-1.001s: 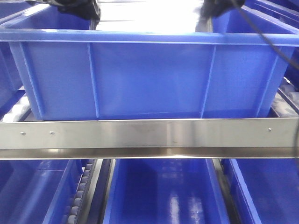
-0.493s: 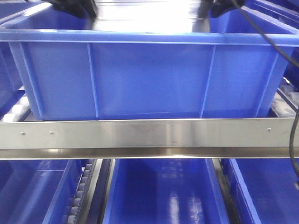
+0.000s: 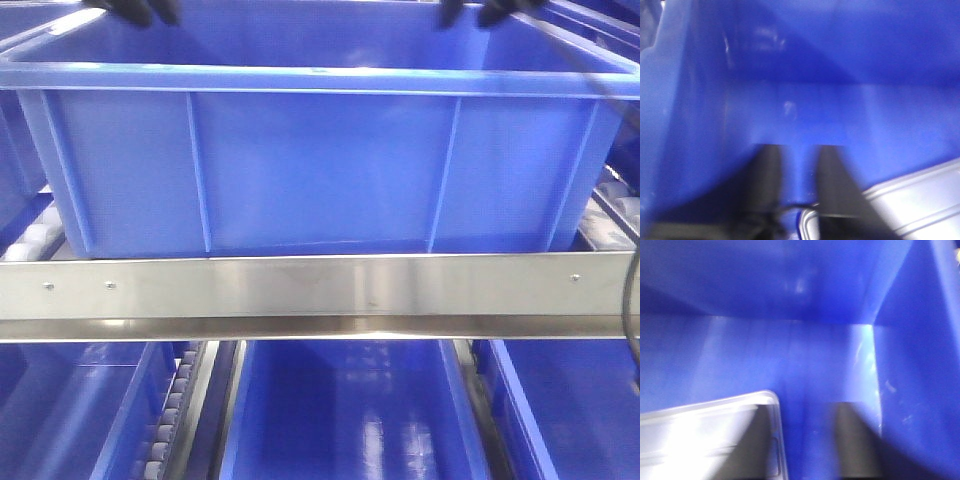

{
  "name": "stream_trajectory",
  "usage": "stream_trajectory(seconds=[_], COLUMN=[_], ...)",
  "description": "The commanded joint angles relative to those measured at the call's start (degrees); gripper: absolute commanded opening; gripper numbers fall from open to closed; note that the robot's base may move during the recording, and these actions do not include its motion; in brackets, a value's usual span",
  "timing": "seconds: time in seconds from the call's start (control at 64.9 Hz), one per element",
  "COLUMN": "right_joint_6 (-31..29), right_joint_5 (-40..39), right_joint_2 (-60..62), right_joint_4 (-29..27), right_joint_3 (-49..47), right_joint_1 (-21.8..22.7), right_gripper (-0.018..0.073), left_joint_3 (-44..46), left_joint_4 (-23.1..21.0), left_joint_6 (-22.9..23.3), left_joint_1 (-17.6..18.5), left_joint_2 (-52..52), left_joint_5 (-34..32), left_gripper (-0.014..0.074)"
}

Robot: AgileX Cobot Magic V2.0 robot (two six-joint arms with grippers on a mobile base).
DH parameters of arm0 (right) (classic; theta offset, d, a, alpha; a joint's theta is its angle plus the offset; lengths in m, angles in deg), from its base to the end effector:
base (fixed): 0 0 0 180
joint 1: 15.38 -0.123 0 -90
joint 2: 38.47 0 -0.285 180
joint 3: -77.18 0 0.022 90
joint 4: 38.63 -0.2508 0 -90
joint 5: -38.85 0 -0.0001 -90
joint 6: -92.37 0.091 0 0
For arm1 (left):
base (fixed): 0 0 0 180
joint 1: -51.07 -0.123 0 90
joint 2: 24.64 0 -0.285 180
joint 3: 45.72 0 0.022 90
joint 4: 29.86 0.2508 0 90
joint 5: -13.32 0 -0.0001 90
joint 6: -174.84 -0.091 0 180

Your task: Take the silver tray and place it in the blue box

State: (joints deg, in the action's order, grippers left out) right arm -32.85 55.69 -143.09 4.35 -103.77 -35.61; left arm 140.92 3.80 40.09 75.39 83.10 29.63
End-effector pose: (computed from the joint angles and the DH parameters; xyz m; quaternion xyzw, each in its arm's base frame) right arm 0.3824 0.1217 0.3215 -0.0005 0.8462 0.0700 0.5282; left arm 0.3874 -0.1595 0.3300 0.0434 0.8398 -0.1080 0.5303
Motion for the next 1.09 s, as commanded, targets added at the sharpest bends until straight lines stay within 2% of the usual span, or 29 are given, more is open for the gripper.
stream_trajectory(seconds=[0.0, 0.062, 0.231, 0.431, 0.585, 0.647, 0.77, 1.078], right_joint_6=[-0.38, -0.38, -0.38, -0.38, -0.38, -0.38, -0.38, -0.41], right_joint_5=[-3.68, -4.78, -9.11, -13.54, -18.35, -20.40, -23.86, -25.09], right_joint_2=[3.77, 3.45, 3.94, 8.66, 15.93, 19.18, 26.33, 46.45], right_joint_4=[2.02, 2.34, 2.77, 5.15, 13.14, 14.73, 14.85, 14.90], right_joint_3=[-2.36, -2.36, -2.36, 1.01, 10.42, 14.41, 22.15, 39.06], right_joint_1=[0.17, 0.22, 0.22, 0.22, 0.22, 0.22, 0.22, 0.22], right_gripper=[0.0060, 0.0082, 0.0048, 0.0050, 0.0050, 0.0050, 0.0049, 0.0049], left_joint_3=[2.11, 2.11, 2.11, -1.42, -12.63, -18.54, -28.80, -50.02], left_joint_4=[1.22, 1.22, 0.24, -0.78, -0.78, -0.78, 0.83, 1.99], left_joint_6=[0.07, 0.07, 0.07, 0.07, 0.07, 0.07, 0.07, 0.07], left_joint_1=[0.21, 0.21, 0.21, 0.21, 0.02, 0.02, 0.02, -0.19], left_joint_2=[-3.79, -3.44, -4.43, -10.69, -19.09, -22.62, -29.97, -50.38], left_joint_5=[-5.05, -6.46, -6.79, -7.82, -17.30, -21.42, -27.14, -30.99], left_gripper=[-0.0081, -0.0089, -0.0099, -0.0099, -0.0099, -0.0099, -0.0099, -0.0104])
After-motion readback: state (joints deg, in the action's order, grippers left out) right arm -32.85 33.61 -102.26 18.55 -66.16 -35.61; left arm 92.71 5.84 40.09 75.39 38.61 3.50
